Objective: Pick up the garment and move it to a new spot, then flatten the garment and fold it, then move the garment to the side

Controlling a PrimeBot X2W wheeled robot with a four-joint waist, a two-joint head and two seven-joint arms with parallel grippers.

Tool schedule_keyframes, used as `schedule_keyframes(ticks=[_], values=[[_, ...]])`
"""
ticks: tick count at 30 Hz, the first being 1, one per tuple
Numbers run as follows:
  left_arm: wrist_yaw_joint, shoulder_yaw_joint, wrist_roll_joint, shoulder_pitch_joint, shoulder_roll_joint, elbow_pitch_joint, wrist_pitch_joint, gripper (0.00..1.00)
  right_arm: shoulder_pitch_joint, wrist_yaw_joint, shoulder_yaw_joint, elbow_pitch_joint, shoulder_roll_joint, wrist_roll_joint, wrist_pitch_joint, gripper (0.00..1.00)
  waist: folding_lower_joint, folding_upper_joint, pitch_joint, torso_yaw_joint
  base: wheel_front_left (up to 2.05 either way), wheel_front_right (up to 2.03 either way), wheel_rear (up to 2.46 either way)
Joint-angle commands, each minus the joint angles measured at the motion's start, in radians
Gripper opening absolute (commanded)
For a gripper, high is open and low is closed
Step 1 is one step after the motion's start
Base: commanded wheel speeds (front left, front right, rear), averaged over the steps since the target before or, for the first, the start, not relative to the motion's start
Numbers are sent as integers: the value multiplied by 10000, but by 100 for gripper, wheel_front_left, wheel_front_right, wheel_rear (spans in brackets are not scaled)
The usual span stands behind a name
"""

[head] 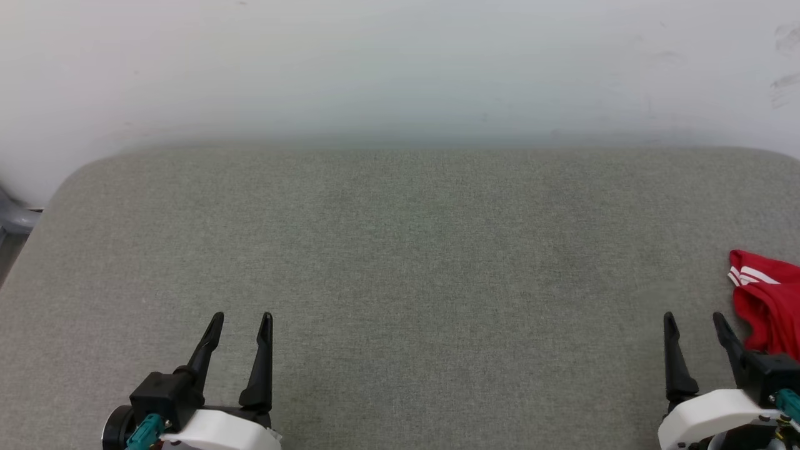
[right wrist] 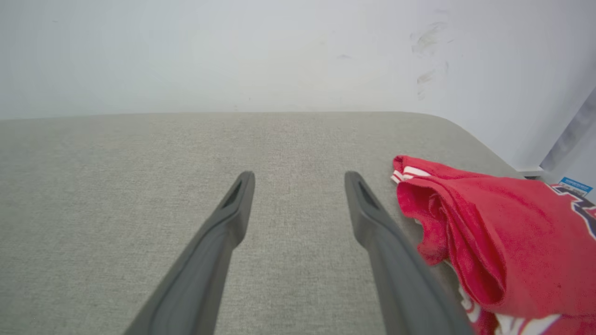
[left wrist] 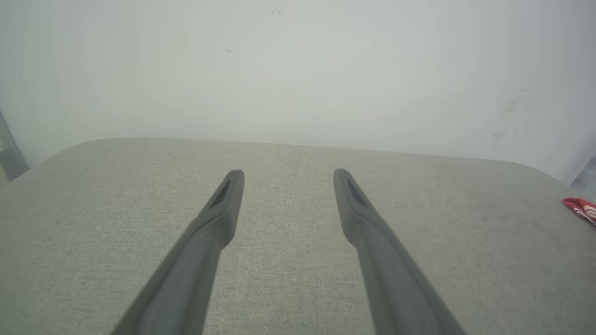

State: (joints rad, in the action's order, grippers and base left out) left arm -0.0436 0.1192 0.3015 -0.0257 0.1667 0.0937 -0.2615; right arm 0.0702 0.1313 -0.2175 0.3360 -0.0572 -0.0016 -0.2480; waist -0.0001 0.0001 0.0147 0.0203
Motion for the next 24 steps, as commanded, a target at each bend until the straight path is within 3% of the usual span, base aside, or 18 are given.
schedule_keyframes(ticks=[1,7,14,24], values=[[35,-40,-63,-102,-17,13,-46,100,-213,-12,88,-186,19,37,25,100,1,-1,-98,43,0,0,0],[0,-394,-312,-299,13,81,-47,100,-1206,-12,1028,-2215,74,653,771,100,1,-1,-233,86,0,0,0],[-125,-526,-603,-408,-99,213,-47,100,-2181,-12,1193,-4321,73,1156,1663,100,1,-1,-302,104,0,0,0],[-355,-672,-831,-401,-321,328,-47,100,-2642,-10,1149,-5635,75,1438,2430,100,1,-1,-274,137,0,0,0]])
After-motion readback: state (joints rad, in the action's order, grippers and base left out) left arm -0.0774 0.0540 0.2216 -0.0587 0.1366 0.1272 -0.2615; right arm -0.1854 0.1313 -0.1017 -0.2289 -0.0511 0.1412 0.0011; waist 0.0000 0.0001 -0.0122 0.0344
